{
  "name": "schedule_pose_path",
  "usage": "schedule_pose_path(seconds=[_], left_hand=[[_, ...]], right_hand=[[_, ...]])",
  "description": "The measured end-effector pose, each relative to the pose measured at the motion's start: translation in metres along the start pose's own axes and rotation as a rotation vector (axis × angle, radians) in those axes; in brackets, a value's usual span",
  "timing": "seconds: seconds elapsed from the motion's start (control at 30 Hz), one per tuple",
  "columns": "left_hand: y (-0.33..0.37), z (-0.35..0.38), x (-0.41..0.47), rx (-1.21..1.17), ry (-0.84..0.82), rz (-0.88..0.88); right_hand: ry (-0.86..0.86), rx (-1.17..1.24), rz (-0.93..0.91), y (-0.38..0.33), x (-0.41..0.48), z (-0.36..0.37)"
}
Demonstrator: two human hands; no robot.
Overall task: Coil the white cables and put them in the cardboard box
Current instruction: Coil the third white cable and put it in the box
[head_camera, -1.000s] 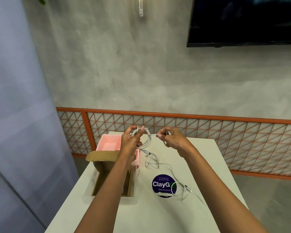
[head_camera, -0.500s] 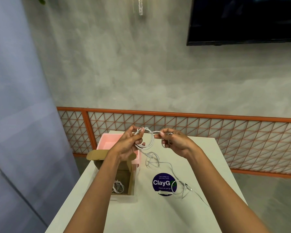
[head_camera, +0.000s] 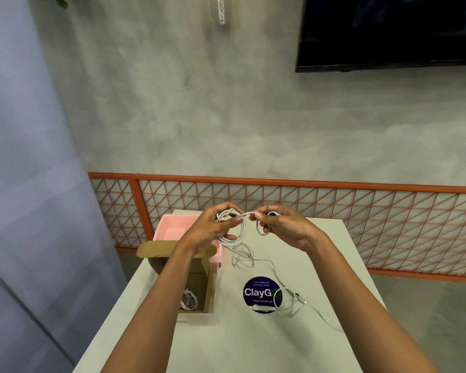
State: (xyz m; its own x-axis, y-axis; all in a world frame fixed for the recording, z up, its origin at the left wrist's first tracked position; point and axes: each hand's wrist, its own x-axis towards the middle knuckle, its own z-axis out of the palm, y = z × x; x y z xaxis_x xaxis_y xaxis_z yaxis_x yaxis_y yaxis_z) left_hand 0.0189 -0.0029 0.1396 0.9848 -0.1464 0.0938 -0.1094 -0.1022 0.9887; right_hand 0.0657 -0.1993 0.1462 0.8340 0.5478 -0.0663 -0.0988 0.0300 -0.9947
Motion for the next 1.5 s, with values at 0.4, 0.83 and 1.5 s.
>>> schedule_pose_path(seconds=[0.4,0.83,1.5], left_hand=[[0.001,-0.008,-0.002,-0.214,0.091,0.016],[0.005,0.009,-0.004,-0.179,0.053,0.046],[-0.008,0.010,0.005,-0.053,0.231,0.056]], right_hand=[[0.217,-0.274,-0.222,0.026,-0.016,-0.017],[0.432,-0.023,-0.146,0.026,0.013,0.011],[0.004,0.103,0.184,0.012,0.006,0.035]])
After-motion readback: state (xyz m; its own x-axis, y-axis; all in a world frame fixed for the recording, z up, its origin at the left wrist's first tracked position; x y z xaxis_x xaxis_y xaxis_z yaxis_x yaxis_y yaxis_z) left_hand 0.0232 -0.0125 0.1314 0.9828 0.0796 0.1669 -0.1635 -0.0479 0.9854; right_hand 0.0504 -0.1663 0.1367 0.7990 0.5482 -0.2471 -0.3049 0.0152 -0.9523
